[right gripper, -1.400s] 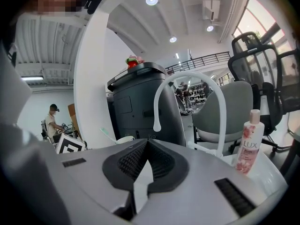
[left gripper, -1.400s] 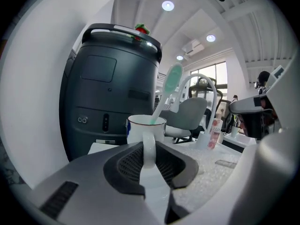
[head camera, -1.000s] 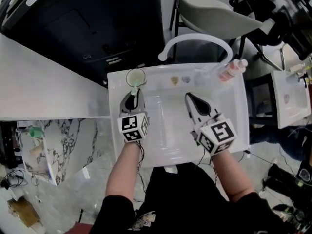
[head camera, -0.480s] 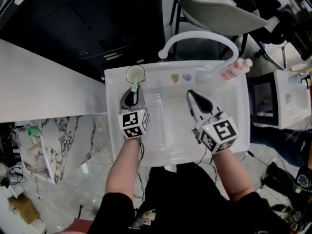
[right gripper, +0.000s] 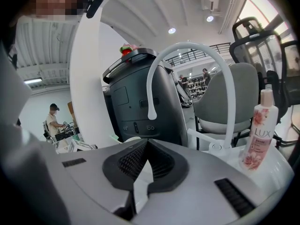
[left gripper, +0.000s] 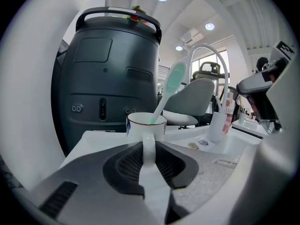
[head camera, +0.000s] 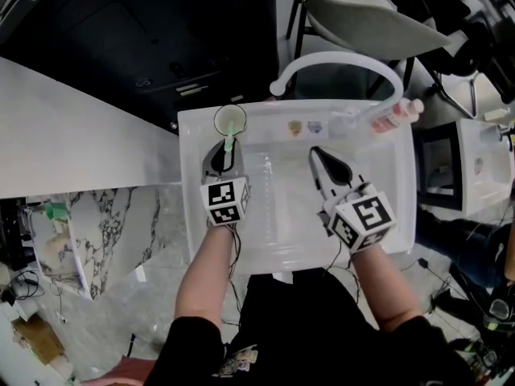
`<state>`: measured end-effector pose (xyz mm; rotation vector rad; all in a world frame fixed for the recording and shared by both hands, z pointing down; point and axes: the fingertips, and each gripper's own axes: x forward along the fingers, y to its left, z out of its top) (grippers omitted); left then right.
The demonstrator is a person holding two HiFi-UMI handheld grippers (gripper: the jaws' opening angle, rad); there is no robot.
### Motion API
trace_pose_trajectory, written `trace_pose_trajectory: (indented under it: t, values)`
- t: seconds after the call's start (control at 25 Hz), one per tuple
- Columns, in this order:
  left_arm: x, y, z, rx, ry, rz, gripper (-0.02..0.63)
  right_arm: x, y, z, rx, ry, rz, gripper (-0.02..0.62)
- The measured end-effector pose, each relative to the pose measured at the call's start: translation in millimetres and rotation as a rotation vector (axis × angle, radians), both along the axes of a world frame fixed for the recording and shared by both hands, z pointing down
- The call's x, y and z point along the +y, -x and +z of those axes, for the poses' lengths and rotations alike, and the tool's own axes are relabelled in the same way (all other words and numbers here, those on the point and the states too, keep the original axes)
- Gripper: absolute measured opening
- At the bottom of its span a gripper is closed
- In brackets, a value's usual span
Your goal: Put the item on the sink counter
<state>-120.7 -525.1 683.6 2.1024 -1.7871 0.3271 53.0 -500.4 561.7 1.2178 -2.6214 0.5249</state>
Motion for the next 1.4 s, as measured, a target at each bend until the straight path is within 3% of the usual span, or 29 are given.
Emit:
trace_pose_trajectory:
  t: [0.24, 0.44, 0.68, 0.96, 1.4]
  values:
    - [5, -4, 7, -0.003, 0.041, 0.046, 0.068, 4, 6, -4, -0.006, -0.006, -0.001, -0.002]
    - [9, -4, 3, -0.004, 0.051, 0.069, 0.138, 11, 9, -11, -0.010, -0.014, 0.003, -0.002]
    - [23, -1, -15, 0.006, 0.024, 0.074, 0.169, 22, 13, -19, -0.019, -0.025, 0.007, -0.002]
    - [49, 0, -57, 0.024, -0.056, 0.074, 0.175, 38, 21, -33, -0.032, -0.048, 0.012, -0.002]
    - [109, 3, -174, 0.074, -0.279, 0.116, 0.173, 81, 45, -65, -0.050, -0.107, 0.012, -0.003]
